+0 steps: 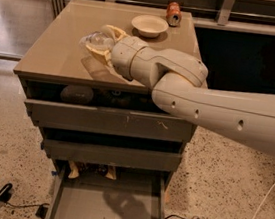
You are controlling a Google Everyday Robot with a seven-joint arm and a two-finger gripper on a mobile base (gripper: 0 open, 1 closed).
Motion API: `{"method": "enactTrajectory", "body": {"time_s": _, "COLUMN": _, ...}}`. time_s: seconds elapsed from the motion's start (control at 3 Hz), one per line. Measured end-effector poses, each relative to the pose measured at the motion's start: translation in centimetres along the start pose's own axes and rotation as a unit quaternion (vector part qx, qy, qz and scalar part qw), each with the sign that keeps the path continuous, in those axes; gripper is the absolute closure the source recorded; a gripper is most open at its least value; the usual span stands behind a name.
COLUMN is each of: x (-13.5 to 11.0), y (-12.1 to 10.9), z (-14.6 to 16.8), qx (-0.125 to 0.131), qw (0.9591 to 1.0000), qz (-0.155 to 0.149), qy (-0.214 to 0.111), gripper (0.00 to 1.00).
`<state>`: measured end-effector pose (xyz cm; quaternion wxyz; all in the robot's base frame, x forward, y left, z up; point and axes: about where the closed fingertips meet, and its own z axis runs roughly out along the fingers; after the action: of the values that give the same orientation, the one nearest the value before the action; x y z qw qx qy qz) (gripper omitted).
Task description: Pick water bottle from bottom drawer and place on counter
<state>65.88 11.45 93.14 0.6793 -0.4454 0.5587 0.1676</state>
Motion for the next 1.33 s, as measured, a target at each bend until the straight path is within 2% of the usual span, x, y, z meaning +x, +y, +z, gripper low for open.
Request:
{"method": "enactTrajectory", "body": {"time_s": 0.67, "x": 2.3, "y": 2.1, "z": 0.1, "qx": -0.025, "qw": 0.9990, "qz": 0.036, "qy": -0.007, "gripper": 1.00}}
{"method": "enactTrajectory", "body": {"time_s": 1.0, "x": 3.4, "y": 3.7, "z": 0.0, "qx": -0.046, "qw": 0.9975, "qz": 0.052, "qy": -0.012, "gripper": 1.00}}
{"method": "enactTrajectory", "body": {"time_s": 1.33, "x": 3.4, "y": 3.7, "z": 0.0, "qx": -0.046, "qw": 0.9975, "qz": 0.052, "qy": -0.012, "gripper": 1.00}}
